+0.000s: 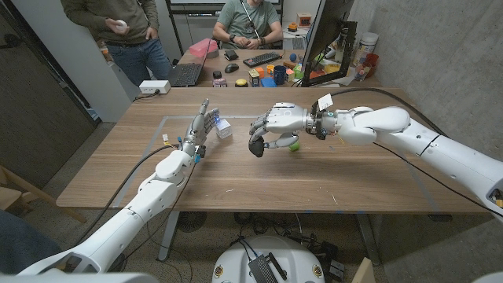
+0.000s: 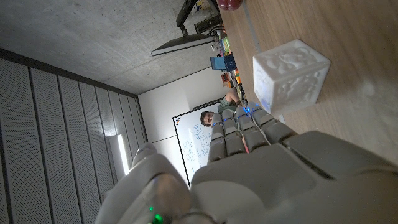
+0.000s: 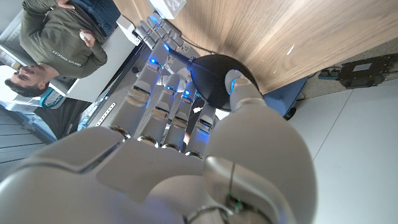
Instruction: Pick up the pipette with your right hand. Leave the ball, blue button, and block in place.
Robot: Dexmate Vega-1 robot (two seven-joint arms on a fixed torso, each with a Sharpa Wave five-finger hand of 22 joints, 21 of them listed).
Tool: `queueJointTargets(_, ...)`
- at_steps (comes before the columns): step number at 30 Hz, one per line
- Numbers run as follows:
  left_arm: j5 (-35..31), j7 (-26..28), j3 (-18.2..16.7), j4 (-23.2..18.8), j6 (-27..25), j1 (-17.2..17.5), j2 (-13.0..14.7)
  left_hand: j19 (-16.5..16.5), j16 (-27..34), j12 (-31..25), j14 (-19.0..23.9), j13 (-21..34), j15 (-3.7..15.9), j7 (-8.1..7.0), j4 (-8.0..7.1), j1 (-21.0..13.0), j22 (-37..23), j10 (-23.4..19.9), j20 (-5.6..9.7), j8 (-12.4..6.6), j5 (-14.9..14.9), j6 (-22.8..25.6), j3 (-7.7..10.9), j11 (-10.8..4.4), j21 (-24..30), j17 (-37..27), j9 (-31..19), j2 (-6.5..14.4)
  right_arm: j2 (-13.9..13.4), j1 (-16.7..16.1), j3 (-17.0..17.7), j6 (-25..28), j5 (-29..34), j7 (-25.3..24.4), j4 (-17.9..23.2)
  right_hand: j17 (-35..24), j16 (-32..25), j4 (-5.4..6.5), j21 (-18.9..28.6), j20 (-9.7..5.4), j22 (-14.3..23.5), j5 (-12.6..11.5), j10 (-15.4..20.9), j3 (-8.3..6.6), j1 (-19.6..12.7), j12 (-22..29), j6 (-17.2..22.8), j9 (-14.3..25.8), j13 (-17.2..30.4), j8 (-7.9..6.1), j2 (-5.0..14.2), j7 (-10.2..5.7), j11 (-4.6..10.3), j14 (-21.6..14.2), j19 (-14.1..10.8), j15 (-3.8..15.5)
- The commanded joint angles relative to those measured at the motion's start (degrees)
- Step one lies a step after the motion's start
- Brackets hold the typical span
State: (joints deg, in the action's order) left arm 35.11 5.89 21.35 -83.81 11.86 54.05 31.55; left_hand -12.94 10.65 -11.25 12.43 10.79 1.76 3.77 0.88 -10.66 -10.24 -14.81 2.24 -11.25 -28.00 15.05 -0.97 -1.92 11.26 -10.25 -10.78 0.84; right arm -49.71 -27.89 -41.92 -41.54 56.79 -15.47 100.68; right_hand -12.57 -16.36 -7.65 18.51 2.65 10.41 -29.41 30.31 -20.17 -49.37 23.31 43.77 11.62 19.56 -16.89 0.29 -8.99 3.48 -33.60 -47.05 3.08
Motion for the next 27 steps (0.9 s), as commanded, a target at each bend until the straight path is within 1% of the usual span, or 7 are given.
queueJointTargets(1, 0.1, -0.5, -0.3, -0.2, 0.5, -0.1, 0.3, 0.0, 0.3, -0.3, 0.0, 0.2, 0.13, 0.08, 0.05, -0.2, -0.2, -0.2, -0.06, -0.36, 0.0, 0.6, -0.44, -0.28, 0.2, -0.3, -0.1, 0.3, 1.2, -2.2, 7.2, 1.1, -7.0, 7.3, 6.0, -0.1, -0.3, 0.27, -0.1, 0.07, 0.1, 0.2, 0.8, -0.11, 0.7, 0.4, 0.2, 0.3, 0.3, -0.10, 0.06, 0.16, -0.02, -1.1, -0.5, 0.28)
queueJointTargets(9, 0.3, -1.2, -0.4, -0.4, 0.7, -0.2, 0.5, 0.0, 0.3, -0.3, 0.0, 0.2, 0.05, 0.11, 0.07, -0.2, -0.2, -0.2, -0.06, -0.34, 0.1, 0.6, -0.51, -0.13, 0.2, -0.3, -0.1, 0.3, 1.4, -2.5, 10.8, 1.0, -8.4, 10.6, 9.4, 0.0, -0.3, 0.40, -0.2, -0.01, 0.1, 0.4, 1.1, -0.17, 0.9, 0.4, 0.8, 0.5, 0.5, -0.31, 0.10, 0.59, -0.27, -1.7, -0.6, 0.40)
queueJointTargets(15, 0.4, -1.4, -0.6, -0.7, 0.8, -0.2, 0.8, 0.0, 0.3, -0.3, 0.0, 0.2, 0.08, 0.05, 0.08, -0.2, -0.2, -0.2, -0.06, -0.34, 0.1, 0.6, -0.55, -0.12, 0.2, -0.3, -0.1, 0.3, 1.8, -2.1, 12.5, 0.8, -9.9, 13.4, 10.6, 0.0, -0.3, 0.52, -0.2, -0.14, 0.1, 0.5, 1.1, -0.19, 1.1, 0.4, 1.4, 0.7, 0.6, -0.52, 0.13, 0.95, -0.14, -1.9, -0.6, 0.49)
queueJointTargets(27, 0.3, -0.4, -1.5, -3.0, 0.9, 1.1, 1.8, 0.1, 0.3, -0.3, 0.0, 0.2, 0.09, 0.07, 0.10, -0.3, -0.2, -0.3, -0.09, -0.35, 0.1, 0.6, -0.64, -0.17, 0.2, -0.3, -0.1, 0.4, 2.8, -1.3, 15.3, 0.4, -9.4, 14.6, 12.6, 0.2, -0.4, 0.73, -0.5, -0.15, 0.2, 0.8, 1.5, -0.29, 1.5, 0.3, 2.0, 0.9, 0.9, -0.74, 0.21, 1.00, 0.25, -3.0, -0.7, 0.91)
